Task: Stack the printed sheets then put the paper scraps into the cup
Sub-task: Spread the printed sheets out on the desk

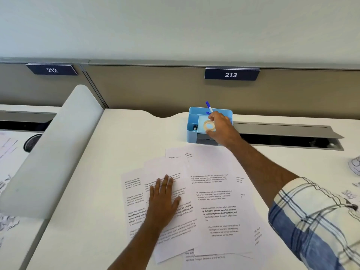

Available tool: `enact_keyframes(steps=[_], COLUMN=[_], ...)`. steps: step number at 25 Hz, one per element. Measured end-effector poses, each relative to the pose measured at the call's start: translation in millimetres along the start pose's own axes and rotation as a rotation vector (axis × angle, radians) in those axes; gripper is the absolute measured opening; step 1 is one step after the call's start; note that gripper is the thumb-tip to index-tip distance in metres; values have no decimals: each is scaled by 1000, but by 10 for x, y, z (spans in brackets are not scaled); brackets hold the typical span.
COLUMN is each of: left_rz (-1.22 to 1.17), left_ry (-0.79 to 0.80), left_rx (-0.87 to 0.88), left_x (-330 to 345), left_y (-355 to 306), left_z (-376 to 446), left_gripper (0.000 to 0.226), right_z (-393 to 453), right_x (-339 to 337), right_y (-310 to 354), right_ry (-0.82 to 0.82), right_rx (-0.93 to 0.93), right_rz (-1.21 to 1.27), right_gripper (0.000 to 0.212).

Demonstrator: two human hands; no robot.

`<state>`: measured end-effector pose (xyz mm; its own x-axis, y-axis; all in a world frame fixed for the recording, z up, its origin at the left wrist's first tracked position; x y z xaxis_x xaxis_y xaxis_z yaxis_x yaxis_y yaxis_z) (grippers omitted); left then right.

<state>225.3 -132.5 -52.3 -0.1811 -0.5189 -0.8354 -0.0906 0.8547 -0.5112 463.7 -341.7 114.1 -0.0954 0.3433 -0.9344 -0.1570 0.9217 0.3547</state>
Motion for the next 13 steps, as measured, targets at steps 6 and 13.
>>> enact_keyframes(steps=[6,13], left_rz=[2,40], left_ry=[-41,-57], left_rx=[4,2], left_x=[100,134], left_y=[76,113], left_z=[23,16], left_gripper=[80,77], right_z=[301,450], right_x=[149,233], right_y=[-126,-165], right_ry=[20,28], right_rx=[33,41], right_rz=[-108,-112], right_gripper=[43,45])
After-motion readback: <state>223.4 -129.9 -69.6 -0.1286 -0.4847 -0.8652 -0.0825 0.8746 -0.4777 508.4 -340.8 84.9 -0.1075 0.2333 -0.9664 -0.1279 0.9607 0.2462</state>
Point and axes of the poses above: each hand's wrist, its own z-axis towards the middle knuckle, its own x-axis out of the palm, y = z × x, the point moved 9 cm from there along z, towards the middle knuckle, and after that the axes turned 13 degrees about -z, right-handed, at the moved point
